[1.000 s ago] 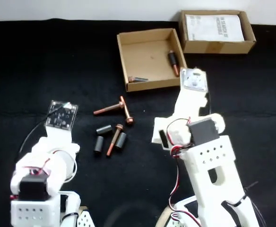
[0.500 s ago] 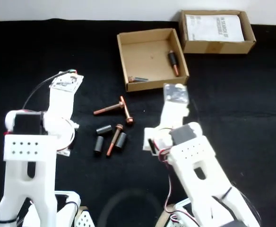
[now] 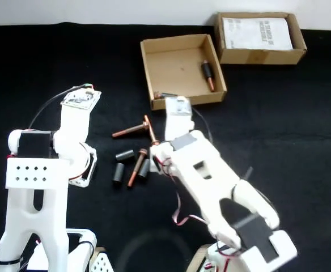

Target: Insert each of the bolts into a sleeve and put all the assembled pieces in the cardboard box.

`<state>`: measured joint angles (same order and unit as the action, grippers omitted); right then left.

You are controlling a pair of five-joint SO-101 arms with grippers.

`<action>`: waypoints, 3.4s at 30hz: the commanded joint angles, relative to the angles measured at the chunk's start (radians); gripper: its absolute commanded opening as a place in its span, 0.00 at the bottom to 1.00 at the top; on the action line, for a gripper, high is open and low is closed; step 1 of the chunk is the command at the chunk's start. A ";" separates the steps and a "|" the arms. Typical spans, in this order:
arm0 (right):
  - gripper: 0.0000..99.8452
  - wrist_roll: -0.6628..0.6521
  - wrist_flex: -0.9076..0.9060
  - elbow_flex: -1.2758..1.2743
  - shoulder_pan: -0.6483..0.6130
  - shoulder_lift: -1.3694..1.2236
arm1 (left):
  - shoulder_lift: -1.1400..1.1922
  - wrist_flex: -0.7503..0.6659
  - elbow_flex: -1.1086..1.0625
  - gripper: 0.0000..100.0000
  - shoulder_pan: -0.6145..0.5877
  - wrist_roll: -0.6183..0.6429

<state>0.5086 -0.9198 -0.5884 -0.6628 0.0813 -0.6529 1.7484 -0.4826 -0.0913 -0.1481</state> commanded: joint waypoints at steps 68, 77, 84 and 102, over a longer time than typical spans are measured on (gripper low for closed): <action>0.18 0.186 0.090 0.108 -0.288 -0.033 | 0.125 -0.038 0.036 0.14 0.010 -0.008; 0.18 0.186 0.240 -0.062 -0.283 -0.033 | 0.125 -0.038 0.036 0.14 0.010 -0.009; 0.15 0.186 0.354 -0.142 -0.283 -0.033 | 0.125 -0.038 0.035 0.14 0.010 -0.009; 0.01 0.152 0.430 -0.173 -0.176 0.008 | 0.125 -0.031 0.035 0.14 0.010 -0.009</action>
<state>0.6759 -0.4933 -0.7725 -0.8976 0.0307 -0.5301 1.7192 -0.4764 -0.0898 -0.1496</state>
